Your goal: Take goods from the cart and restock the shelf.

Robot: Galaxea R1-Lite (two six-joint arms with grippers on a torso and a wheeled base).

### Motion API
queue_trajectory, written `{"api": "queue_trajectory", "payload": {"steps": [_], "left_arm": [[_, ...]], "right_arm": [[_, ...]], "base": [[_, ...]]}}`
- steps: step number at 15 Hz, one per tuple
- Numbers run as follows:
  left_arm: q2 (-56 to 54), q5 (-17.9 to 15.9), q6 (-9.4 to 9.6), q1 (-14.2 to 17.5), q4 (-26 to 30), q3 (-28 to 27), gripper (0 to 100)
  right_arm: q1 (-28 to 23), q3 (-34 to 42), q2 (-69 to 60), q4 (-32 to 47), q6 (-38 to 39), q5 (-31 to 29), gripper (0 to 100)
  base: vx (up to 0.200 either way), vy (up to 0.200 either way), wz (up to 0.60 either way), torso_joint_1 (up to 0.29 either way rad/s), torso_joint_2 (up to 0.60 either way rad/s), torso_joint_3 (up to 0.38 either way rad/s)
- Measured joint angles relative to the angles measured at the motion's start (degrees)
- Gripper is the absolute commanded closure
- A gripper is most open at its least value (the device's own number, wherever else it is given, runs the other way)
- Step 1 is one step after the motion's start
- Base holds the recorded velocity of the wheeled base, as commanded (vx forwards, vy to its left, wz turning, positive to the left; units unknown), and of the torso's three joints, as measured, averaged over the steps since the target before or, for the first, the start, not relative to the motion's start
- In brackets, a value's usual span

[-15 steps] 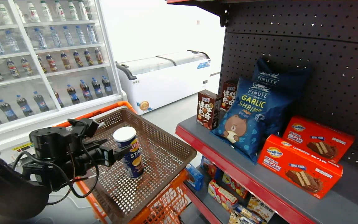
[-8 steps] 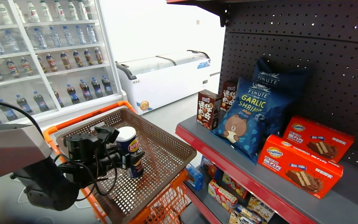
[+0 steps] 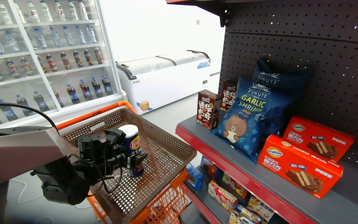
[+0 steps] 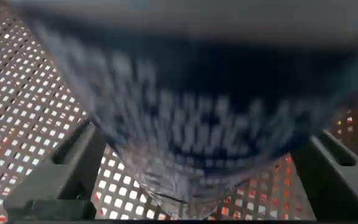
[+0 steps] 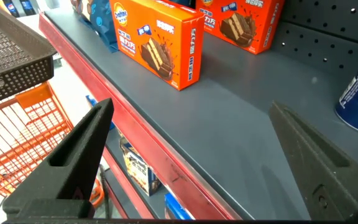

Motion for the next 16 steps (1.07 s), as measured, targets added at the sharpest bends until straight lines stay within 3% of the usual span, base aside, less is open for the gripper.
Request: {"api": "queue_trajectory", "payload": {"steps": [6,11,14,16], "left_arm": [[1.39,0.77,0.02,-0.6,-0.22,-2.4,100],[-5.12,2.95,-0.22,-1.6,-1.85,-1.07,100],[-15.21,3.34,-0.71,-1.99,6.95,-0.37,100],[-25.19,3.64,-0.88,-1.97,18.44,1.1,100]], "right_arm": [[0.0,0.0,0.0,0.0,0.0,0.0,0],[0.0,0.0,0.0,0.02,0.0,0.02,0],[0.0,0.0,0.0,0.0,0.0,0.02,0],[0.0,0.0,0.0,0.0,0.0,0.0,0]], "base": [[0.0,0.0,0.0,0.0,0.0,0.0],[0.0,0.0,0.0,0.0,0.0,0.0],[0.0,0.0,0.0,0.0,0.0,0.0],[0.0,0.0,0.0,0.0,0.0,0.0]]}}
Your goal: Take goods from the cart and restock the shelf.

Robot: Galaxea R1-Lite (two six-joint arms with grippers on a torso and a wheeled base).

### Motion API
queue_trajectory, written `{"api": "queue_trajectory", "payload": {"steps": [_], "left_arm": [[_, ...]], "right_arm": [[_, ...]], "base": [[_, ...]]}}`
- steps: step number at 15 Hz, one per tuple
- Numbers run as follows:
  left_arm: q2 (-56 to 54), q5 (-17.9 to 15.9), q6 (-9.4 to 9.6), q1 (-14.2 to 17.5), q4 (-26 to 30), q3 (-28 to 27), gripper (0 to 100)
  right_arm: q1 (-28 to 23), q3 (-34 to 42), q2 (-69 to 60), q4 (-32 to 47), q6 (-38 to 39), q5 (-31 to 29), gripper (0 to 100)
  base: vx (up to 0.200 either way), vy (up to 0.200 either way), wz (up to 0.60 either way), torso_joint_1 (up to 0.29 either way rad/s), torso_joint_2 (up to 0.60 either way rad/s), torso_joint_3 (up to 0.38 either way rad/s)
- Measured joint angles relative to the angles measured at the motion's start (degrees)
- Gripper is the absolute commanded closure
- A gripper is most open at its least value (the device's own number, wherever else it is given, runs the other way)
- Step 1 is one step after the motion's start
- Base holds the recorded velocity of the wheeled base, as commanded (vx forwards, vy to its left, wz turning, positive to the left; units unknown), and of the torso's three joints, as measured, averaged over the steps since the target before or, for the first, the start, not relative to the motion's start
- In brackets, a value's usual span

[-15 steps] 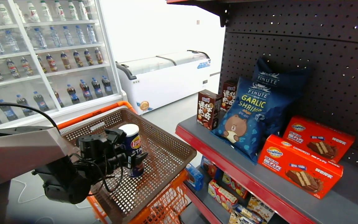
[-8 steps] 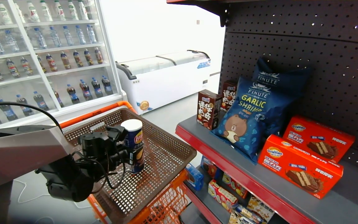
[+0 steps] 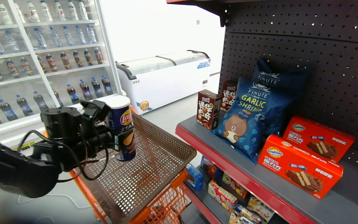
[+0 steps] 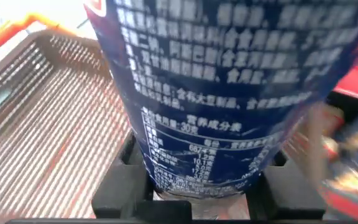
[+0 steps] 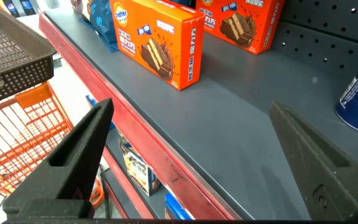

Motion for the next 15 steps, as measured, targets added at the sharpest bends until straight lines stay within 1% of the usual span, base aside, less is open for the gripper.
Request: {"api": "queue_trajectory", "payload": {"steps": [2,4,5,7,10,11,12,13,14,15], "left_arm": [[-9.96,0.29,-0.3,0.07,9.97,2.73,100],[-21.31,0.32,-1.19,0.11,17.85,6.92,100],[-27.05,0.43,-1.63,0.13,20.37,9.48,100],[-38.95,1.88,-2.05,0.16,23.63,16.1,100],[-55.95,3.56,-2.13,0.0,26.1,27.49,100],[-61.89,4.02,-2.07,0.0,27.6,30.09,100],[-68.33,4.49,-1.74,0.07,30.53,32.26,100],[-74.13,5.06,-1.23,0.11,34.15,33.57,100],[-79.82,5.72,-0.82,0.18,38.92,34.1,100],[-85.59,6.78,-0.41,0.18,45.89,33.91,100]], "right_arm": [[0.0,0.0,0.0,0.0,0.0,0.02,0],[0.0,0.0,0.0,0.0,0.0,0.0,0],[0.0,0.0,0.0,0.02,0.0,0.0,0],[0.0,0.0,0.0,0.0,0.05,0.0,0],[0.0,0.0,0.0,-0.02,0.02,0.0,0],[0.0,0.0,0.0,-0.02,0.02,0.02,0],[0.05,0.0,0.0,0.0,0.02,0.0,0],[0.02,0.0,0.0,0.0,0.02,0.0,0],[0.02,0.0,0.0,0.0,-0.01,0.04,0],[0.0,0.0,0.0,0.0,-0.12,0.13,0]], "base": [[0.0,0.0,0.0,0.0,0.0,0.0],[0.0,0.0,0.0,0.0,0.0,0.0],[0.0,0.0,0.0,0.0,0.0,0.0],[0.0,0.0,0.0,0.0,0.0,0.0],[0.0,0.0,0.0,0.0,0.0,0.0],[0.0,0.0,0.0,0.0,0.0,0.0],[0.0,0.0,0.0,0.0,0.0,0.0],[0.0,0.0,0.0,0.0,0.0,0.0],[0.0,0.0,0.0,0.0,0.0,0.0],[0.0,0.0,0.0,0.0,0.0,0.0]]}}
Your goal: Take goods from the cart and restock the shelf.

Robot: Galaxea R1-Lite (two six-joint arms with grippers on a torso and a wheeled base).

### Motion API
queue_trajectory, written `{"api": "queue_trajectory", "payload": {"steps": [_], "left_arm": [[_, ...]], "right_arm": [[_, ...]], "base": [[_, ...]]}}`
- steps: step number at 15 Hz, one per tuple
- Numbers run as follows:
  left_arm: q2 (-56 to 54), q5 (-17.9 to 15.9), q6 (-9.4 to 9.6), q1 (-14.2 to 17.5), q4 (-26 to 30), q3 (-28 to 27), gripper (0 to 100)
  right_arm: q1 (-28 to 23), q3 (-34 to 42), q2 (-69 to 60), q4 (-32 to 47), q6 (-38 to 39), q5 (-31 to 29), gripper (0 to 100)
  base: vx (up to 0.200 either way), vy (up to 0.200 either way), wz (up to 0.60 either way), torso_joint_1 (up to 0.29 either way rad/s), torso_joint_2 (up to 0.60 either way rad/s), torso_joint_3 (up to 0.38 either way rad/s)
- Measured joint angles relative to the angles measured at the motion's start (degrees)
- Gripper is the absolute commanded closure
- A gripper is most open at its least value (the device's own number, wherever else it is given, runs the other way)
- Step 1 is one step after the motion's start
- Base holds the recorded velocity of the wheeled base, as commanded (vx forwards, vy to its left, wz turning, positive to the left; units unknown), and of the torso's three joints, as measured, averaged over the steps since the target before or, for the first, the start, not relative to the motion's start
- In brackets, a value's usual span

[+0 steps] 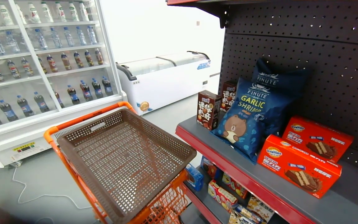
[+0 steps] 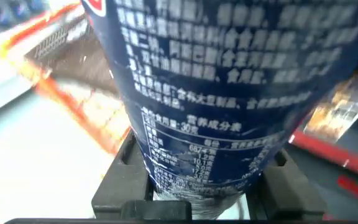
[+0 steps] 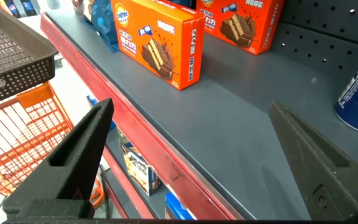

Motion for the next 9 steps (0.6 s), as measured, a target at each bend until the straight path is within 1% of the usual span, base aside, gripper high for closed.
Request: {"api": "queue_trajectory", "payload": {"steps": [1,2,5,7,9], "left_arm": [[-4.61,0.91,0.39,0.04,6.05,-0.87,100],[-8.08,1.65,0.61,0.04,9.11,-2.21,100],[-13.09,2.15,0.5,0.02,9.68,-4.99,100],[-14.31,2.11,0.37,0.0,9.84,-5.55,100],[-14.86,2.04,0.34,0.0,9.86,-5.88,100]], "right_arm": [[0.0,0.0,0.0,0.02,-0.02,0.04,0],[0.0,0.0,0.0,0.0,-0.05,0.17,0],[0.0,0.0,0.0,0.0,-0.05,0.22,0],[0.0,0.0,0.0,0.02,-0.05,0.23,0],[0.0,0.0,0.0,-0.02,-0.05,0.23,0]], "base": [[0.0,0.0,0.0,0.0,0.0,0.0],[0.0,0.0,0.0,0.0,0.0,0.0],[0.0,0.0,0.0,0.0,0.0,0.0],[0.0,0.0,0.0,0.0,0.0,0.0],[0.0,0.0,-0.6,0.002,0.0,-0.002]]}}
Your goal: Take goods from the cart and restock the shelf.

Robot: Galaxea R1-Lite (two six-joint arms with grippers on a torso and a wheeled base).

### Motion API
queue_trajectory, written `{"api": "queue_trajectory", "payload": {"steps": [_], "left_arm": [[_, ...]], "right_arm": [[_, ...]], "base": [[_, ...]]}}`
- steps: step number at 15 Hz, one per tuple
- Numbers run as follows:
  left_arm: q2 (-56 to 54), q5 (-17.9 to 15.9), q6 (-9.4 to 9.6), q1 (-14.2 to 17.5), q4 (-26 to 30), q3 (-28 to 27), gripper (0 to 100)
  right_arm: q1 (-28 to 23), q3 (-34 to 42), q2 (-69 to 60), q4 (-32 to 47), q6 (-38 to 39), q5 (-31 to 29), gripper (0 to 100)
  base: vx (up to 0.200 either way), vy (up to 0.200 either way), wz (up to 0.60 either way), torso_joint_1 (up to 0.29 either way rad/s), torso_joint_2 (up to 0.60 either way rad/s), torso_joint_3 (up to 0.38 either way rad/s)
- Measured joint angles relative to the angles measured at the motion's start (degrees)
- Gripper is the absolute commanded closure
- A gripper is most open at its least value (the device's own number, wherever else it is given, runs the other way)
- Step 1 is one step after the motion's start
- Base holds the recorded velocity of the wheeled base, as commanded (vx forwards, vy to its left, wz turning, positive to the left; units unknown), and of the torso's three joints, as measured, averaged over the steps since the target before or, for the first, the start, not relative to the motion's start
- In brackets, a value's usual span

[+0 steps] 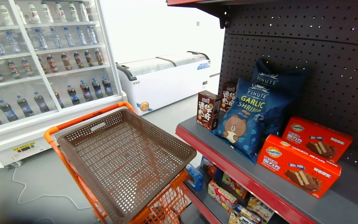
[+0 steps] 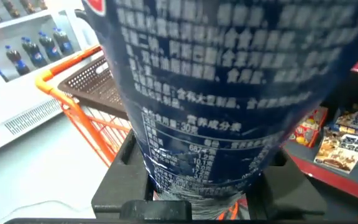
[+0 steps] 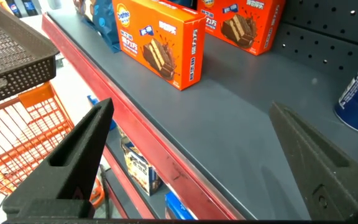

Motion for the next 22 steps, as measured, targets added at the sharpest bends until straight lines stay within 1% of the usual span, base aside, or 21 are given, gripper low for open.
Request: {"api": "queue_trajectory", "payload": {"steps": [12,14,19,22], "left_arm": [[-0.39,-0.04,-0.15,-0.02,0.15,0.17,100],[-0.39,0.0,-0.72,0.0,0.13,0.28,100],[-0.35,0.0,-0.83,-0.02,0.04,0.22,100],[-0.33,0.13,-0.83,0.0,0.06,0.09,100]], "right_arm": [[0.0,0.0,0.0,-0.04,0.0,0.0,0],[0.02,0.0,0.0,-0.06,0.0,0.0,0],[0.0,0.0,0.0,-0.02,0.0,0.0,0],[0.0,0.0,0.0,-0.02,0.05,-0.09,0]], "base": [[0.0,0.0,-0.6,0.003,0.0,0.002],[0.0,0.0,-0.6,0.002,0.0,0.002],[0.0,0.0,-0.6,-0.001,0.0,0.002],[0.0,0.0,0.0,0.0,0.0,0.0]]}}
